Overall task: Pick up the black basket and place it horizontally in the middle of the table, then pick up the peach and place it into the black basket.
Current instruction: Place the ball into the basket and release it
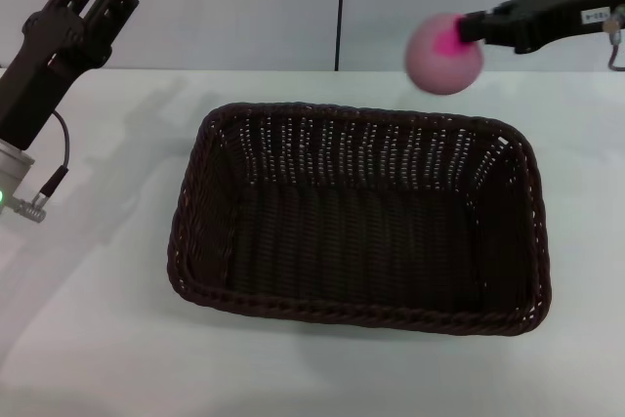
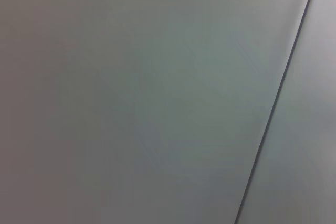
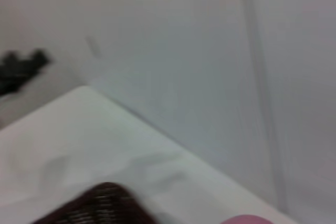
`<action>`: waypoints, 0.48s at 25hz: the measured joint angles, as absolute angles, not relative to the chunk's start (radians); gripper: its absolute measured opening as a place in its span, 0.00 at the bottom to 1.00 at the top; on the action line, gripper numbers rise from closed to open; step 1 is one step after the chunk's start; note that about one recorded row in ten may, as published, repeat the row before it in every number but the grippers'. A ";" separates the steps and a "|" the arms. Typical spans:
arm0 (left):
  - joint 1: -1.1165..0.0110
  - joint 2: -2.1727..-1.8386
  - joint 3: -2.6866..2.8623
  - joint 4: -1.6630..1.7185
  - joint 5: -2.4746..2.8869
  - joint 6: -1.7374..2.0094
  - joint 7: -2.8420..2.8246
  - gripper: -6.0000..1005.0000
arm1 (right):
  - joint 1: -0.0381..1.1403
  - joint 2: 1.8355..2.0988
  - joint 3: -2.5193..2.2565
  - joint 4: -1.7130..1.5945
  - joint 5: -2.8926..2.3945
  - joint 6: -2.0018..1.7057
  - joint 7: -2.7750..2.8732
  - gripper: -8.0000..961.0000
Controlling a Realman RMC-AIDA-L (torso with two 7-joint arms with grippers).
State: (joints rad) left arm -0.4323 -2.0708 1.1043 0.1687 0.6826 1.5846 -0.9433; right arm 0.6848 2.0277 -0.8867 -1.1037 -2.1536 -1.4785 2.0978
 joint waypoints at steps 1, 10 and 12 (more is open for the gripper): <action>-0.432 -2.071 1.104 0.169 0.683 1.585 -0.943 0.60 | 0.685 2.036 -0.892 -1.129 -2.145 -1.510 2.097 0.02; -0.427 -2.071 1.104 0.169 0.683 1.585 -0.944 0.60 | 0.709 2.064 -1.054 -1.167 -2.135 -1.625 2.095 0.02; -0.427 -2.071 1.104 0.169 0.683 1.585 -0.945 0.60 | 0.726 2.063 -1.079 -1.122 -2.140 -1.613 2.095 0.02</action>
State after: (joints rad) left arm -0.4267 -2.0711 1.1044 0.1687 0.6826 1.5847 -0.9446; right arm 0.7258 2.0632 -1.0793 -1.1223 -2.1405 -1.6131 2.0953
